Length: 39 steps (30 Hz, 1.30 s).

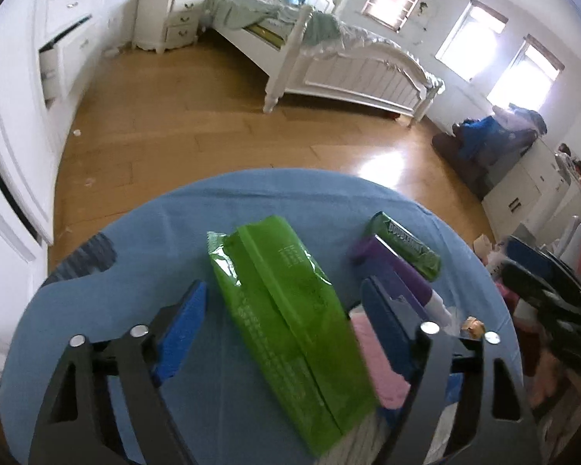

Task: Collect trash
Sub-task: 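Grasp the green wrapper with the left tool while the right tool grasps the green gum pack, then carry the green wrapper and Doublemint gum pack over the black bin and open both tools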

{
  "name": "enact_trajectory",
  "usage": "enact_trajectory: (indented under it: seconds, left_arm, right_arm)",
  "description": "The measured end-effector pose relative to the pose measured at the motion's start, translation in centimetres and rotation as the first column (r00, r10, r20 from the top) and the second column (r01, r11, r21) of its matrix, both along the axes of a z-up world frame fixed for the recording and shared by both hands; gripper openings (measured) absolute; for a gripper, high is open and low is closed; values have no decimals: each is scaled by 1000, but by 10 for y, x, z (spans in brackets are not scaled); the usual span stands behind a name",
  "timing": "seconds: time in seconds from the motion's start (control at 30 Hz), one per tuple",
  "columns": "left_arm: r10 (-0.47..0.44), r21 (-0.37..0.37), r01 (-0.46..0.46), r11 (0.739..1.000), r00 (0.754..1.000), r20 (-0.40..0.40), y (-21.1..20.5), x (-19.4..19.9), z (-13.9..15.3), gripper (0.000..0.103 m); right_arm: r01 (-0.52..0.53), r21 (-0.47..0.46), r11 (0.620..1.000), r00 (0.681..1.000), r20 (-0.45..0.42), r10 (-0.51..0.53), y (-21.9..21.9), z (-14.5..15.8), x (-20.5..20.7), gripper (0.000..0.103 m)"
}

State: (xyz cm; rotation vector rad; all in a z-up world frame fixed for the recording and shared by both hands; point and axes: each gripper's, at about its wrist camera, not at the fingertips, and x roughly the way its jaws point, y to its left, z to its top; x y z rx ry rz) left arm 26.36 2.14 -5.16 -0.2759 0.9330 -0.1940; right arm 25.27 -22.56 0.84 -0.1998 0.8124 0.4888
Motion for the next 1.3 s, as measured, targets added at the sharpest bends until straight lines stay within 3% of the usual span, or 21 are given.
enact_trajectory:
  seconds: [0.17, 0.27, 0.43, 0.53, 0.63, 0.7, 0.9, 1.1, 1.2, 1.3]
  left_arm:
    - [-40, 11, 40, 999, 999, 11, -3, -1, -4, 78]
    - [-61, 42, 60, 997, 998, 24, -6, -2, -7, 78]
    - [-102, 137, 96, 986, 994, 39, -16, -2, -9, 78]
    - [-114, 146, 108, 983, 993, 30, -16, -6, -9, 78]
    - [-130, 184, 122, 975, 991, 32, -19, -9, -9, 76]
    - [-144, 237, 128, 963, 988, 51, -20, -15, -11, 67]
    - [-135, 137, 121, 983, 985, 104, 5, -28, -4, 37]
    - [-90, 35, 84, 996, 973, 212, 24, -61, 29, 36]
    - [-95, 20, 94, 995, 954, 286, 14, -77, 58, 36]
    - [-137, 7, 144, 990, 927, 349, -10, -88, 88, 36]
  right_arm:
    - [-101, -129, 987, 994, -61, 94, 22, -37, 34, 49]
    - [-168, -140, 976, 984, -80, 158, 35, -44, 40, 49]
    - [-187, -92, 978, 977, -119, 176, 47, -46, 52, 50]
    - [-194, -131, 972, 977, -115, 180, 54, -55, 44, 49]
    - [-170, -102, 980, 981, -110, 159, 52, -56, 40, 38]
    - [-145, -91, 985, 986, -93, 136, 49, -54, 32, 32]
    - [-53, 82, 995, 998, -31, 56, 25, -21, -11, 32]
    - [16, 281, 960, 999, 40, -29, -16, 16, -70, 32]
    - [88, 370, 925, 990, 69, -121, -48, 28, -95, 32]
    - [156, 399, 904, 974, 89, -208, -76, 32, -113, 32]
